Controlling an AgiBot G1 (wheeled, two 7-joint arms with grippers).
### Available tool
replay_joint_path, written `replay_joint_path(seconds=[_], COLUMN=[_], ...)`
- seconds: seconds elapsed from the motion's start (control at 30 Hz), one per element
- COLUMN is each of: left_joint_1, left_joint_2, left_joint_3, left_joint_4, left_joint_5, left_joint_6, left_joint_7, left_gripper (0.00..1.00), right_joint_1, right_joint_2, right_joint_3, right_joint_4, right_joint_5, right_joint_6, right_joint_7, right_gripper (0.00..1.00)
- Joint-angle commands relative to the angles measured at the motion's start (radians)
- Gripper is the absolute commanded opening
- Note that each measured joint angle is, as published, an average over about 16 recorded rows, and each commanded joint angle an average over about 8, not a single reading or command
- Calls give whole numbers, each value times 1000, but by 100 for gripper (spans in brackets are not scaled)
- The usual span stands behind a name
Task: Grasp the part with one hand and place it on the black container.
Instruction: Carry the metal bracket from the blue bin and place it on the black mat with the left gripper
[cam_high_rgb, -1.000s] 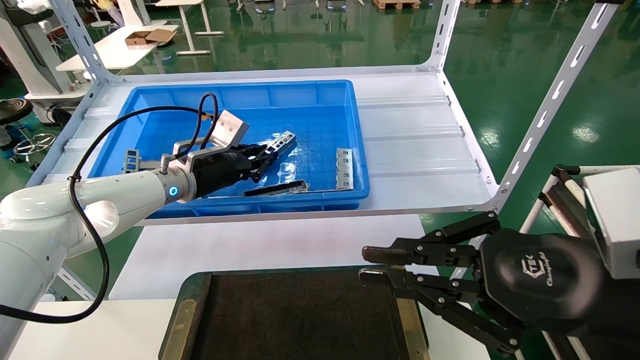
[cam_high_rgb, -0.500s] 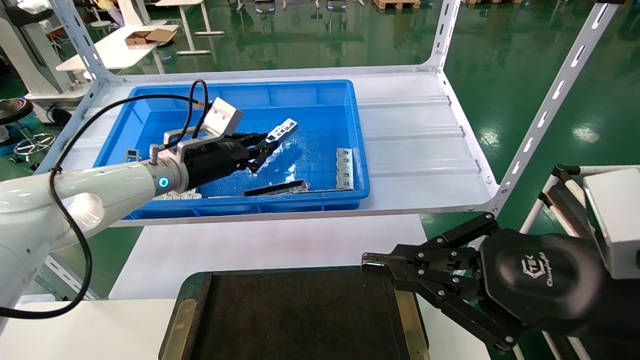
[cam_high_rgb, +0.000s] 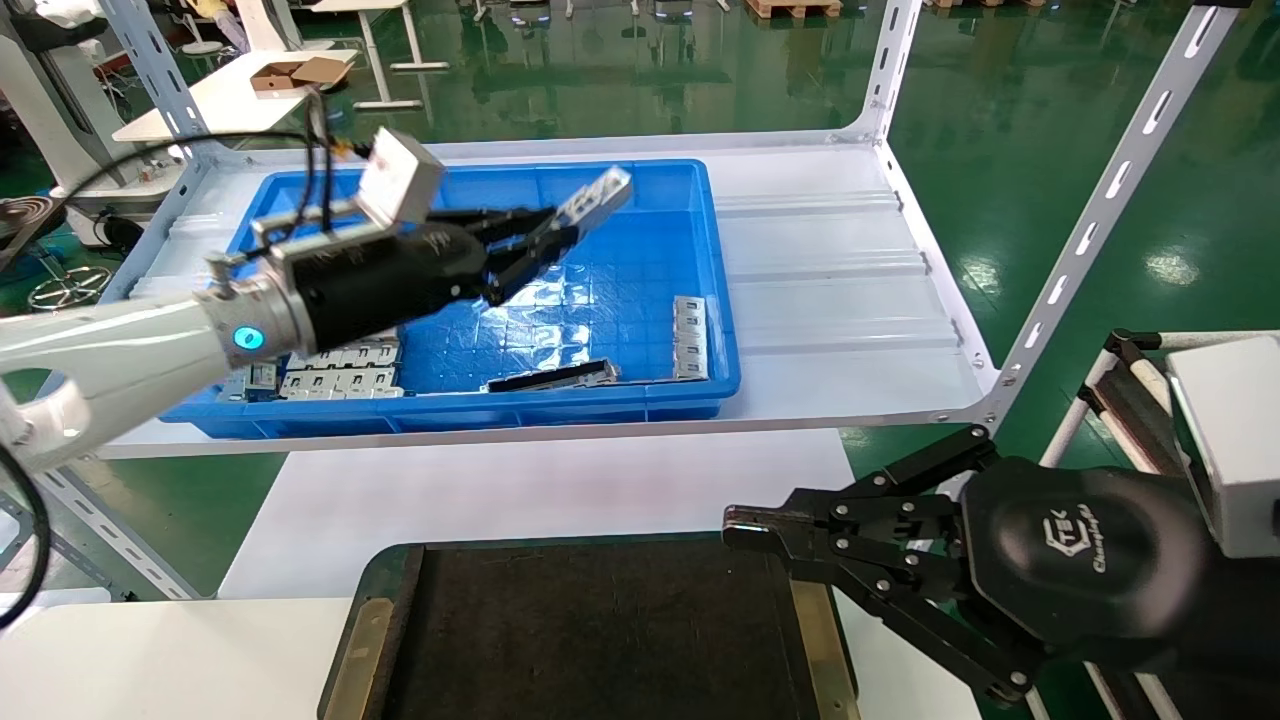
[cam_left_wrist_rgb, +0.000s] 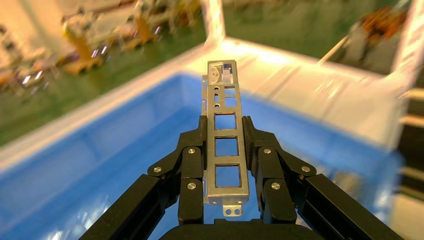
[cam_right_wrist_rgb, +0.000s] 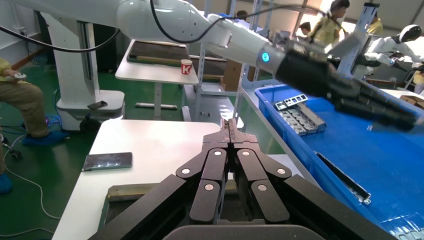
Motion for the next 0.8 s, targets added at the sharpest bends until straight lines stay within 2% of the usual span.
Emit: replay_joint_path(seconds=[0.03, 0.4, 0.6, 0.8], left_joint_1=[1, 61, 147, 267], left_joint_2=[-15, -72, -97, -132], left_joint_3=[-10, -14, -12, -11], left_joint_4=[-13, -123, -243, -417], left_joint_5=[-16, -38, -48, -60], left_joint_6=[54, 246, 306, 313], left_joint_7=[7, -28, -70, -143], left_gripper=[0, 0, 0, 0], right_joint_1=[0, 0, 0, 0], right_joint_2=[0, 0, 0, 0], right_joint_3=[0, 0, 0, 0], right_joint_4=[0, 0, 0, 0], right_joint_5=[0, 0, 0, 0], right_joint_6=[0, 0, 0, 0], right_joint_7=[0, 0, 0, 0], right_gripper=[0, 0, 0, 0])
